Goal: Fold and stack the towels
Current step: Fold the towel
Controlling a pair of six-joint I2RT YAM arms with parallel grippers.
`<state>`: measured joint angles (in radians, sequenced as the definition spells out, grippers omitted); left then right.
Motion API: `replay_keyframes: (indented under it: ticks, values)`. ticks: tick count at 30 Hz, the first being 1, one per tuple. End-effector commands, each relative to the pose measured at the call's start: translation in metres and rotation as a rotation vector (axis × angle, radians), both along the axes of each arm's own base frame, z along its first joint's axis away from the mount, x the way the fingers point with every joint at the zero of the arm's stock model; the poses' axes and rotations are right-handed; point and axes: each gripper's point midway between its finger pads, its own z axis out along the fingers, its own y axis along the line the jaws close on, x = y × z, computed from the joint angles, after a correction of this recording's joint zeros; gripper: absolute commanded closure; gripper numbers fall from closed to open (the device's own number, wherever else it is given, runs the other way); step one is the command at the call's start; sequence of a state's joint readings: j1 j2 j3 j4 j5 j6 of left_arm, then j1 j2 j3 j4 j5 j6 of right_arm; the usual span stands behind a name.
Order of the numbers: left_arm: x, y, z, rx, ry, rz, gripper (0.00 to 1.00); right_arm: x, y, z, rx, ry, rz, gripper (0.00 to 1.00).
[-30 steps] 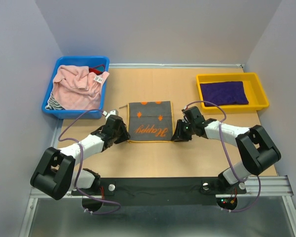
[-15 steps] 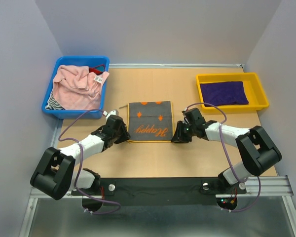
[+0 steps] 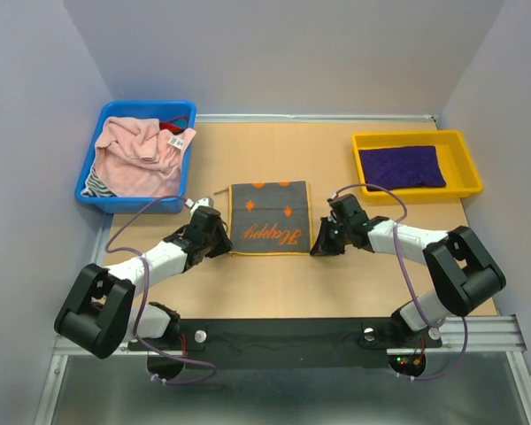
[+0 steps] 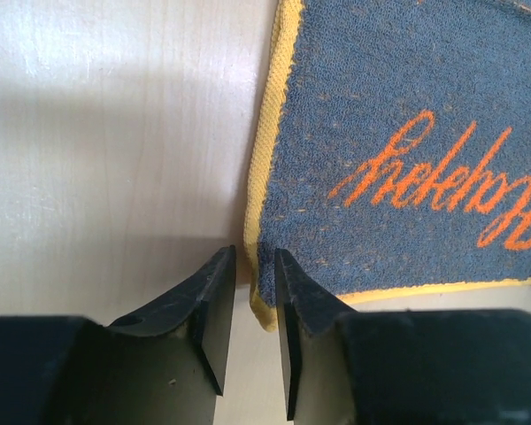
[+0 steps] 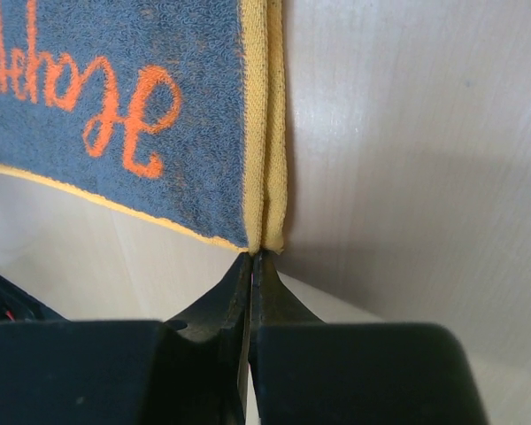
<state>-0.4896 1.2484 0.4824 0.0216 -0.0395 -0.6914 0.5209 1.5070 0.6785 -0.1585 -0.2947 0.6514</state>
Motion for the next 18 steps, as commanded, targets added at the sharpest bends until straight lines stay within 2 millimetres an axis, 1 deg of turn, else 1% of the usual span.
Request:
replay_keyframes:
  ticks: [1,2,6,7,10,14,18]
  values:
    - [0.005,-0.001,0.006,-0.001,-0.036,-0.003,0.67,0.010,0.004,0.017,0.007,-0.066,-0.001,0.99]
    - [0.005,-0.002,0.008,-0.003,-0.040,-0.003,0.69,0.013,0.008,0.025,0.024,-0.082,0.003,1.00]
    - [0.005,-0.002,0.012,-0.006,-0.050,-0.002,0.69,0.019,0.011,0.039,0.039,-0.114,0.010,0.99]
    - [0.005,-0.002,0.012,-0.008,-0.048,-0.002,0.69,0.023,0.012,0.044,0.041,-0.128,0.010,0.99]
    - [0.004,-0.003,0.014,-0.015,-0.046,-0.007,0.69,0.027,0.014,0.053,0.040,-0.146,0.020,1.00]
    - [0.001,-0.001,0.014,-0.015,-0.046,-0.005,0.69,0.030,0.009,0.055,0.000,-0.159,0.027,1.00]
    - [-0.002,0.000,0.016,-0.022,-0.052,0.000,0.67,0.035,-0.003,0.047,-0.076,-0.186,0.025,1.00]
